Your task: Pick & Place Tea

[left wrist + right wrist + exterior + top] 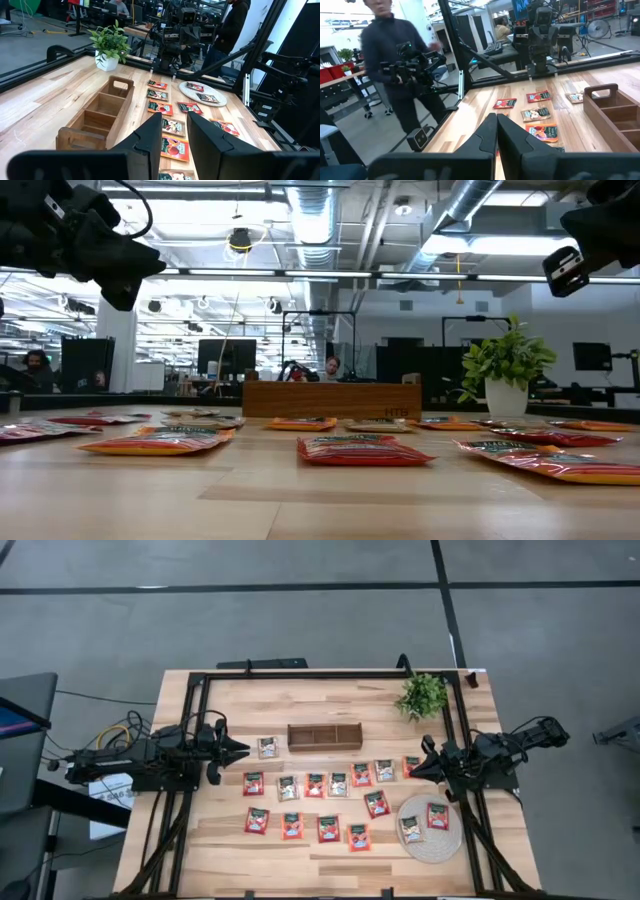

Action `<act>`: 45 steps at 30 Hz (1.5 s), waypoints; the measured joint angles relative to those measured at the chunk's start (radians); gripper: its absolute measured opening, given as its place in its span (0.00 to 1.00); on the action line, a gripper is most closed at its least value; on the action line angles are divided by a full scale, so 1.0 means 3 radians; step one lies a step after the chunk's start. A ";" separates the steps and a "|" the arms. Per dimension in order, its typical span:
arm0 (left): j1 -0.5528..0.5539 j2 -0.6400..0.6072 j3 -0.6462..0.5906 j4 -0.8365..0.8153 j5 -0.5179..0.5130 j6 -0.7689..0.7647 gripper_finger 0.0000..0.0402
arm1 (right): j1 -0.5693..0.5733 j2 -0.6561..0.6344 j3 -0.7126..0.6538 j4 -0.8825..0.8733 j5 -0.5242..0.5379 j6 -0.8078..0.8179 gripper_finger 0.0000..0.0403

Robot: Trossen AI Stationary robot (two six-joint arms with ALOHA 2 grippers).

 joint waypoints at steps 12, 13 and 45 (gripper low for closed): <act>-0.0001 0.0000 -0.0001 0.0000 0.0000 0.0000 0.21 | 0.0001 0.0000 0.0000 0.0000 0.0001 0.0000 0.01; 0.0000 -0.0001 0.0000 0.0000 0.0000 0.0000 0.21 | 0.0000 0.0000 0.0000 0.0000 0.0000 0.0000 0.01; 0.0000 0.0000 0.0000 0.0000 -0.0139 -0.0164 0.21 | -0.0065 0.0000 0.0000 0.0003 0.0032 -0.0052 0.01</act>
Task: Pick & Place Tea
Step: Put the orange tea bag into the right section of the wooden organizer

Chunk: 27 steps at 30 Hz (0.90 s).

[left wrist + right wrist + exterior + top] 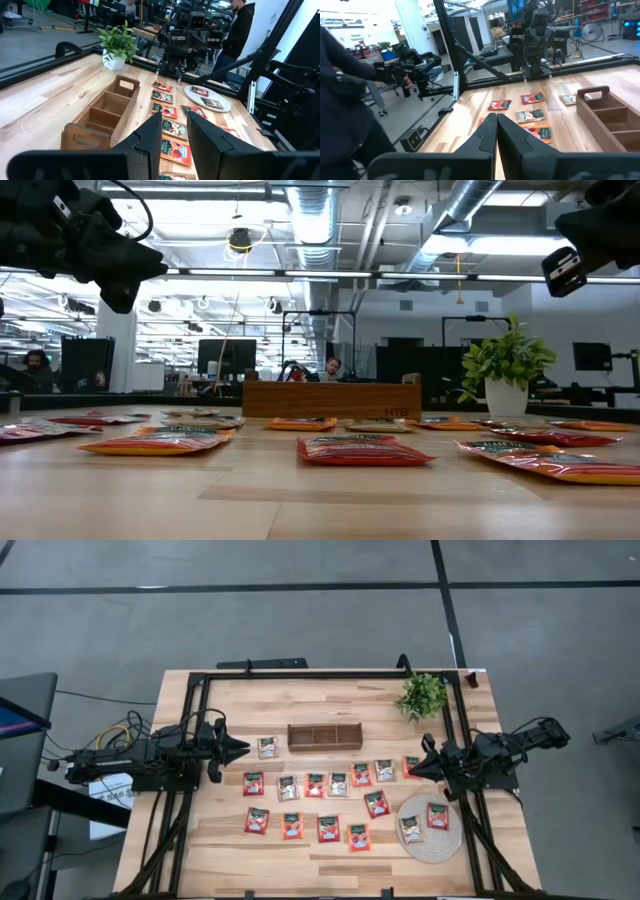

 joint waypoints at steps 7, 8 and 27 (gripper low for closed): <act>0.0000 0.0000 0.0000 0.0000 0.0000 -0.0001 0.21 | -0.0087 0.0000 0.0000 0.0000 0.0001 -0.0001 0.01; 0.0000 0.0000 0.0000 0.0000 0.0000 -0.0001 0.21 | -0.0092 0.0000 0.0001 0.0000 0.0001 0.0000 0.01; 0.0000 -0.0001 0.0000 0.0001 -0.0001 -0.0001 0.21 | -0.0090 0.0304 0.0458 -0.0102 0.0253 0.0063 0.01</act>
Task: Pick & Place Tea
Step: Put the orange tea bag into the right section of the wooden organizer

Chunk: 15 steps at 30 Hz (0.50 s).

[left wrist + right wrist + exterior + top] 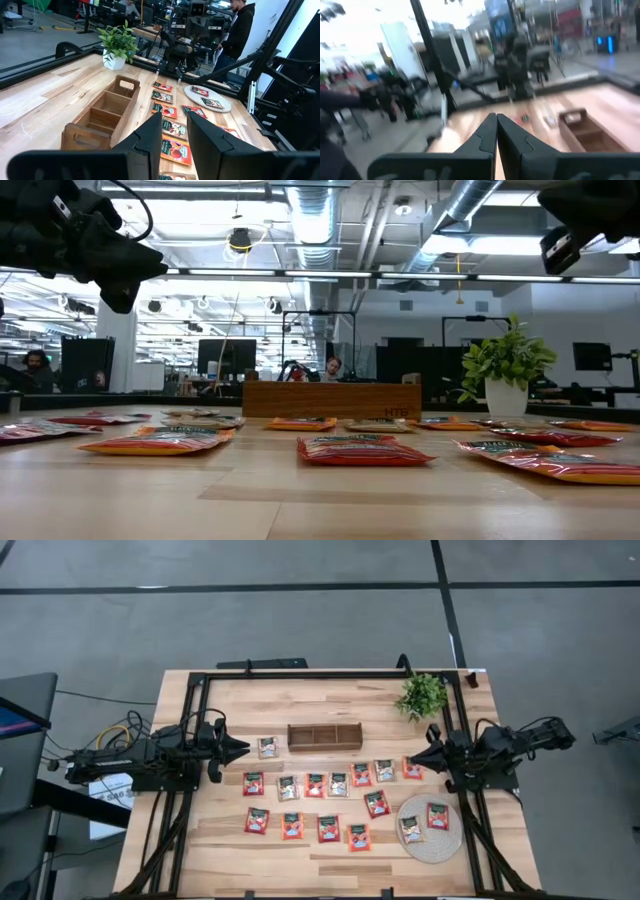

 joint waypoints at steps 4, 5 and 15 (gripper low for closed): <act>0.0000 0.0001 0.0000 0.0000 0.0000 0.0001 0.21 | -0.0002 0.0541 0.0616 -0.1060 0.0096 0.0254 0.01; 0.0001 0.0001 -0.0001 0.0000 0.0000 0.0001 0.21 | -0.0010 0.0706 0.0783 -0.1377 0.0103 0.0342 0.01; 0.0000 0.0001 0.0000 0.0000 -0.0001 0.0012 0.21 | -0.0234 0.2099 0.1857 -0.3615 0.0100 0.1008 0.01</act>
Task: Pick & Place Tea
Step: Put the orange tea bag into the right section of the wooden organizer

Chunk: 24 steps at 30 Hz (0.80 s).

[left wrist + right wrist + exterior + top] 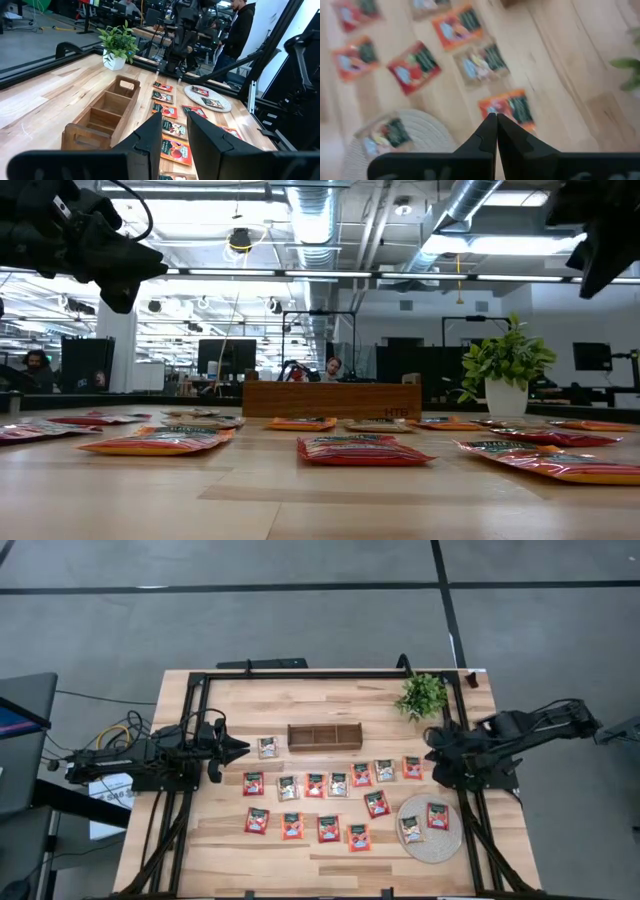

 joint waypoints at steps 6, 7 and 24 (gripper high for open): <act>0.0000 -0.0001 0.0000 -0.0001 0.0000 0.0000 0.21 | -0.0123 0.0478 0.0025 0.0081 0.0000 -0.0271 0.01; 0.0000 0.0000 0.0000 -0.0001 0.0001 0.0000 0.21 | -0.0130 0.0548 0.0025 0.0076 0.0000 -0.0314 0.01; 0.0000 -0.0001 0.0000 -0.0001 0.0002 -0.0004 0.21 | -0.0574 0.0742 -0.0377 0.0212 0.0050 -0.0145 0.30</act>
